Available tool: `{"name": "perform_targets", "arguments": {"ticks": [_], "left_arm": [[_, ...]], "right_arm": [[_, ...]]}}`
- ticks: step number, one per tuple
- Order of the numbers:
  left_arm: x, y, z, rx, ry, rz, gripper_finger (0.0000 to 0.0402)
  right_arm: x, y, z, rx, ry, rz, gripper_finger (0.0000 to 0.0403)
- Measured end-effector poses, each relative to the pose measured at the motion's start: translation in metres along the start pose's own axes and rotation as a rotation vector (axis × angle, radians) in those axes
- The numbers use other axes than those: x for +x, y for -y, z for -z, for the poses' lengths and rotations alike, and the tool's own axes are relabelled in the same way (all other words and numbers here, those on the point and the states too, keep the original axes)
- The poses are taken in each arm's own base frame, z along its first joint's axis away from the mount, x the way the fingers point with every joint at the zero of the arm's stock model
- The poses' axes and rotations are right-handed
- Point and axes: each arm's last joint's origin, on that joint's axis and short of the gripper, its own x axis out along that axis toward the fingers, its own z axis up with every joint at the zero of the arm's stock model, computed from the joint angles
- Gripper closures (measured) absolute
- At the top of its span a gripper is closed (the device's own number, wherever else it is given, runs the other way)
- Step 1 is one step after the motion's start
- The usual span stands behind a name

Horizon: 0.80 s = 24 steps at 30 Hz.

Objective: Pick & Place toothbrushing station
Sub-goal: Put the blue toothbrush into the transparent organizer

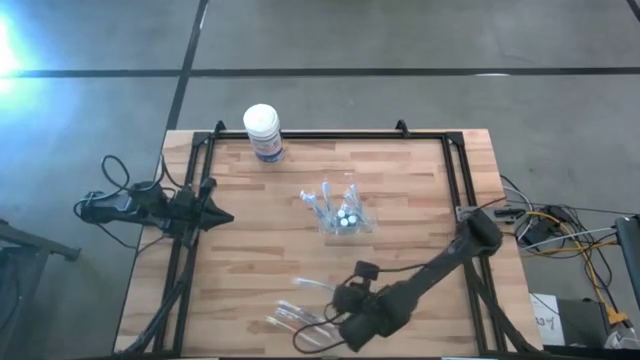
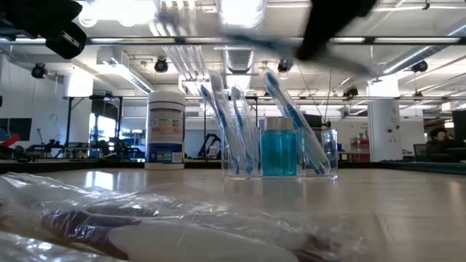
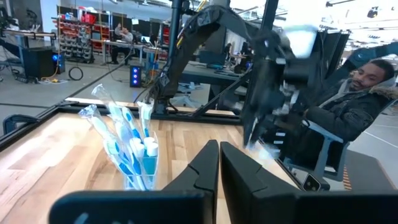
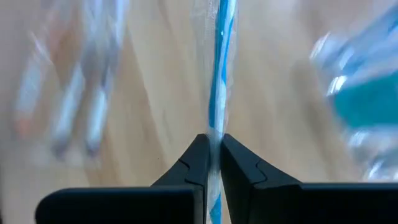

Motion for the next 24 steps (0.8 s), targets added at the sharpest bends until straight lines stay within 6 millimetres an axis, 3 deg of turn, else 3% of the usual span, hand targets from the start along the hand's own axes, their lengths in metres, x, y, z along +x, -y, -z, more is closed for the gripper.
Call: {"name": "perform_targets", "arguments": {"ticks": [4,11,17,24], "left_arm": [[0.001,0.000,0.002,0.000,-0.003,-0.001,0.0381],[0.007,-0.001,0.009,-0.002,0.028,0.003,0.0382],[0.013,-0.003,0.015,0.035,0.087,0.003,0.0382],[0.020,-0.004,0.021,0.079,0.074,-0.007,0.0381]], "right_arm": [[-0.034,0.013,-0.008,0.010,0.251,-0.079,0.0384],[-0.047,0.042,0.000,-0.008,0.503,-0.179,0.0385],[-0.024,0.077,0.015,-0.026,0.637,-0.179,0.0385],[-0.011,0.111,0.021,-0.081,0.805,-0.158,0.0385]]}}
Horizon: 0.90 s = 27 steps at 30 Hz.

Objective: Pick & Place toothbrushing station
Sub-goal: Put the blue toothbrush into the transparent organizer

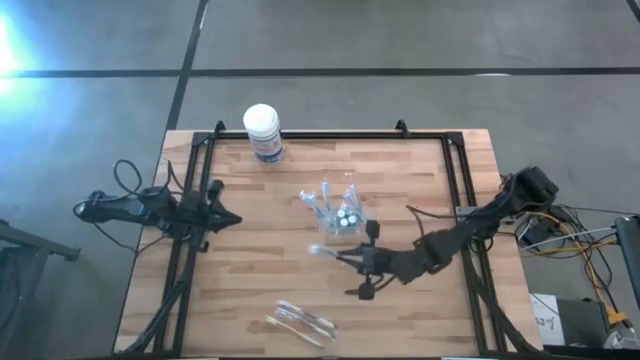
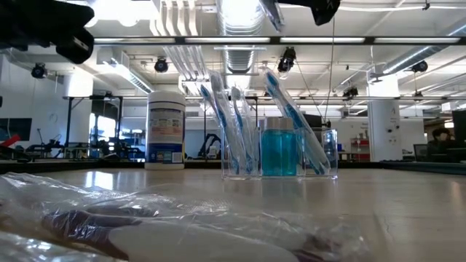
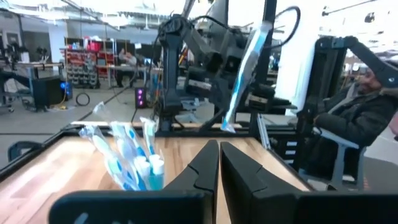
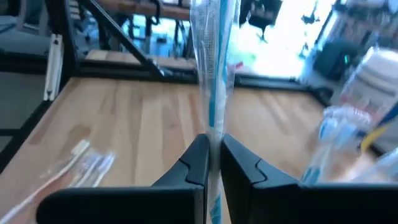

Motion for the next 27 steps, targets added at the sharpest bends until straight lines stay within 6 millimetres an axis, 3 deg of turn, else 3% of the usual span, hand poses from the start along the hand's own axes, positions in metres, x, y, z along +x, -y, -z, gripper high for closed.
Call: {"name": "perform_targets", "arguments": {"ticks": [4,15,27], "left_arm": [[0.005,0.000,0.004,0.004,-0.044,-0.004,0.0381],[0.025,-0.002,0.013,0.045,-0.141,-0.058,0.0375],[0.061,-0.004,0.011,0.080,-0.051,-0.142,0.0247]], "right_arm": [[-0.001,0.009,0.003,-0.039,0.084,0.004,0.0385],[0.017,0.024,0.044,-0.100,0.144,0.008,0.0385],[0.030,0.049,0.057,-0.107,0.167,0.035,0.0385]]}}
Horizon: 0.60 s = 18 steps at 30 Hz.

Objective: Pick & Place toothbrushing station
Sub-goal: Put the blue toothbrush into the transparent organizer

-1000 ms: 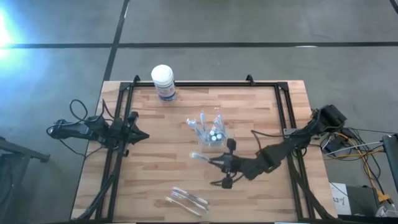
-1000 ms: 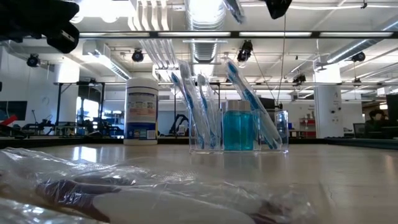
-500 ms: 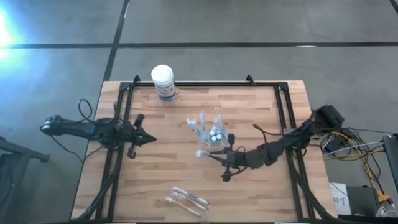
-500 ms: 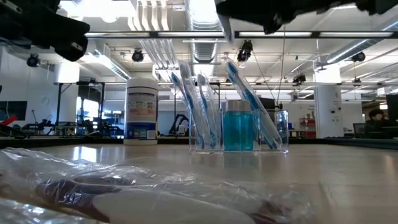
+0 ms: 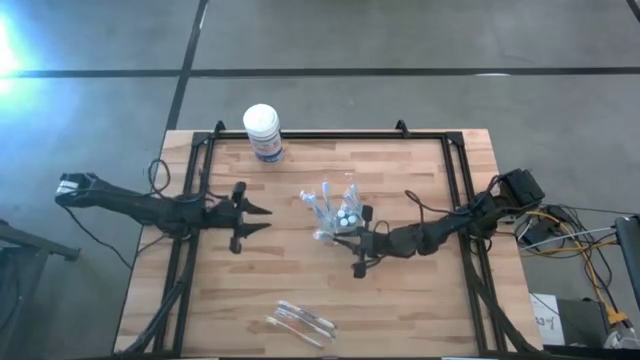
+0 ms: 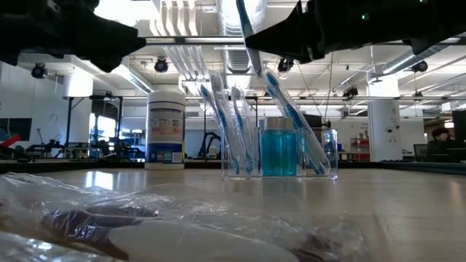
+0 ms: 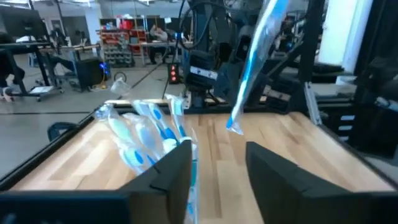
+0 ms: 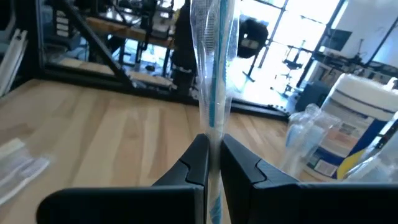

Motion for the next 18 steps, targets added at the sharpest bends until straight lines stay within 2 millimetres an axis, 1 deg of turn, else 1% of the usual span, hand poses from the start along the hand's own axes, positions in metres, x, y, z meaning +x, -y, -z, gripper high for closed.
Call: {"name": "perform_targets", "arguments": {"ticks": [3,6,10,13,18], "left_arm": [[0.011,0.002,-0.005,0.022,0.015,0.000,0.0216],[0.022,0.004,-0.018,0.024,0.079,-0.001,0.0198],[0.040,0.006,-0.025,0.034,0.094,-0.002,0.0194],[0.052,0.008,-0.032,0.051,0.150,-0.011,0.0193],[0.073,0.013,-0.039,0.081,0.216,0.039,0.0192]], "right_arm": [[0.002,0.003,-0.002,0.002,0.024,0.015,0.0385],[0.002,0.006,-0.004,-0.003,0.039,0.024,0.0385],[0.003,0.007,-0.006,0.003,0.059,0.026,0.0385],[0.003,0.007,-0.006,0.004,0.059,0.026,0.0385],[0.003,0.007,-0.006,0.011,0.065,0.028,0.0385]]}}
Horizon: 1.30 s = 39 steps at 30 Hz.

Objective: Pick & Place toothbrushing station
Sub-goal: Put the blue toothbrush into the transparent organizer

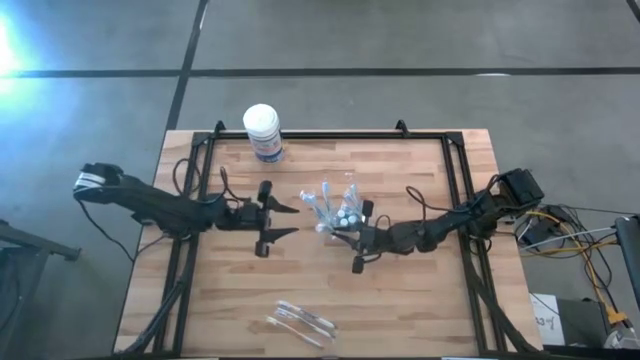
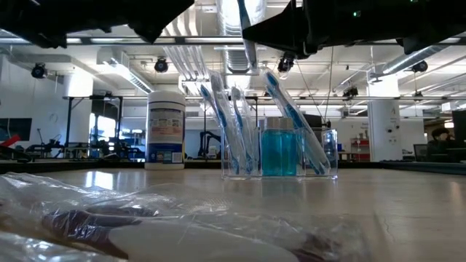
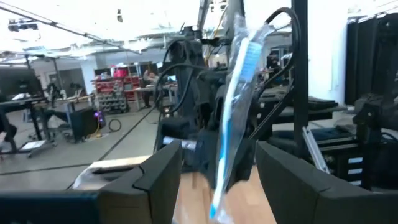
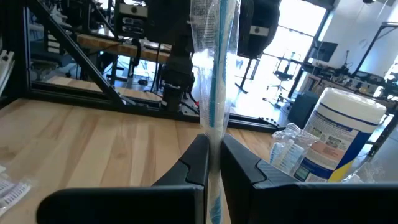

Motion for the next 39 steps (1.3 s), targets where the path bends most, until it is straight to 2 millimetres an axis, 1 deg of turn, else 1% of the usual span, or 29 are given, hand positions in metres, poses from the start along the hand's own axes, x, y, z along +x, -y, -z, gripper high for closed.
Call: {"name": "perform_targets", "arguments": {"ticks": [9,12,16,22,29,32,35,39], "left_arm": [[0.050,0.006,0.003,-0.008,-0.039,0.039,0.0192],[0.063,0.008,0.008,-0.008,-0.058,0.044,0.0193],[0.073,0.010,0.012,-0.012,-0.068,0.048,0.0193],[0.081,0.011,0.014,-0.013,-0.068,0.074,0.0193],[0.081,0.011,0.011,-0.014,-0.054,0.094,0.0205],[0.081,0.011,0.011,-0.014,-0.054,0.094,0.0217],[0.081,0.011,0.010,-0.013,-0.051,0.094,0.0245],[0.081,0.011,0.011,-0.007,-0.052,0.091,0.0313]], "right_arm": [[0.000,0.000,-0.002,0.012,0.017,0.003,0.0385],[0.000,0.000,-0.002,0.012,0.019,0.004,0.0385],[0.000,0.000,-0.002,0.012,0.021,0.004,0.0385],[0.000,0.000,-0.002,0.015,0.022,0.004,0.0385],[0.000,0.000,-0.002,0.019,0.022,0.003,0.0385],[0.000,0.000,-0.003,0.020,0.022,0.003,0.0385],[0.000,0.000,-0.002,0.020,0.022,0.002,0.0385],[0.000,-0.001,-0.001,0.024,0.021,-0.003,0.0385]]}}
